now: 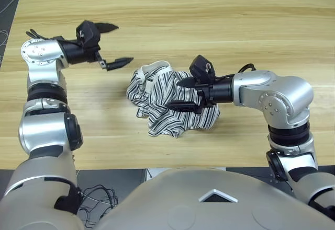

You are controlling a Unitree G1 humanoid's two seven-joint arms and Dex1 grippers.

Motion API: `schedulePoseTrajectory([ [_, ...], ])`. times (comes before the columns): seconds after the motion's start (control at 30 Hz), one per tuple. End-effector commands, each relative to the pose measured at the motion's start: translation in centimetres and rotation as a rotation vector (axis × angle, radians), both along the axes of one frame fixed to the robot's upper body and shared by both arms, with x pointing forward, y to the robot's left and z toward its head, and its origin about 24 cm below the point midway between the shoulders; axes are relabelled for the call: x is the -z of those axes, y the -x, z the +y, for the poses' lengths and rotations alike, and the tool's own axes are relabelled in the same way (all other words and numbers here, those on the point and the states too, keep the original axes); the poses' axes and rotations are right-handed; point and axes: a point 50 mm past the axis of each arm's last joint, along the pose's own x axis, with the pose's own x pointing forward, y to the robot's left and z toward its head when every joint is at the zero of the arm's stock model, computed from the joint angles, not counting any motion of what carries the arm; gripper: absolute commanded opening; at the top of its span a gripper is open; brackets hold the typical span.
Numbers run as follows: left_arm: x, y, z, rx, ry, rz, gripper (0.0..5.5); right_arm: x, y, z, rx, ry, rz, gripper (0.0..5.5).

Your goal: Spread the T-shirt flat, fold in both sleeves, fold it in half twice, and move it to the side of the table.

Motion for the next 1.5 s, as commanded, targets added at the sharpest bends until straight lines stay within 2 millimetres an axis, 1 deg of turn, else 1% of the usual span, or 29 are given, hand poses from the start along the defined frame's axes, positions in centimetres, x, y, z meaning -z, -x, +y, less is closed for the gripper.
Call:
schedulePoseTrajectory([
  [0.03,-0.5,0.4,0.4,0.055,-0.034,0.057,5.13,0.6,0.1,0.2,0.015,0.010,0.055,4.82],
  [0.13,-0.3,0.9,0.4,0.090,-0.053,0.096,5.13,1.6,0.0,0.2,0.048,0.023,0.108,4.82],
  [0.2,-0.4,1.1,0.3,0.111,-0.046,0.106,4.74,2.0,-0.2,0.1,0.068,0.024,0.126,4.84],
  [0.27,-0.3,1.2,0.1,0.123,-0.033,0.122,4.59,2.4,-0.4,0.1,0.085,0.031,0.134,4.84],
  [0.43,1.0,2.2,-0.2,0.151,-0.040,0.204,4.59,3.0,-1.3,0.2,0.138,0.039,0.143,4.84],
  [0.5,1.5,2.6,-0.6,0.174,-0.017,0.250,4.59,2.9,-1.7,0.6,0.163,0.020,0.148,4.84],
  [0.6,1.8,3.0,-1.1,0.198,0.028,0.302,4.59,2.6,-1.9,1.3,0.168,-0.015,0.151,4.84],
  [0.73,3.0,3.3,-1.2,0.166,0.021,0.360,4.59,2.2,-1.9,2.2,0.161,-0.057,0.157,4.84],
  [0.87,3.4,3.3,-1.1,0.142,0.045,0.379,4.59,2.2,-2.0,2.7,0.156,-0.059,0.159,4.84],
  [1.0,4.7,3.5,-1.5,0.128,0.043,0.424,4.59,2.3,-1.8,2.9,0.141,-0.056,0.158,4.84],
  [1.1,5.2,3.6,-1.7,0.114,0.048,0.450,4.05,2.8,-2.0,2.8,0.153,-0.037,0.153,4.23],
  [1.2,5.9,3.5,-1.8,0.089,0.040,0.467,3.63,3.4,-2.3,2.9,0.165,-0.021,0.149,3.71],
  [1.27,5.9,3.3,-1.9,0.073,0.047,0.467,3.29,3.7,-2.4,2.9,0.172,-0.017,0.154,3.35],
  [1.3,5.9,3.2,-1.9,0.070,0.052,0.467,3.08,3.8,-2.4,3.0,0.172,-0.017,0.156,3.10],
  [1.37,5.6,3.0,-1.7,0.063,0.077,0.464,2.82,3.9,-2.5,3.0,0.173,-0.018,0.158,2.78],
  [1.5,4.4,2.6,-1.1,0.057,0.144,0.445,2.26,4.1,-2.7,3.1,0.181,-0.022,0.158,2.09],
])
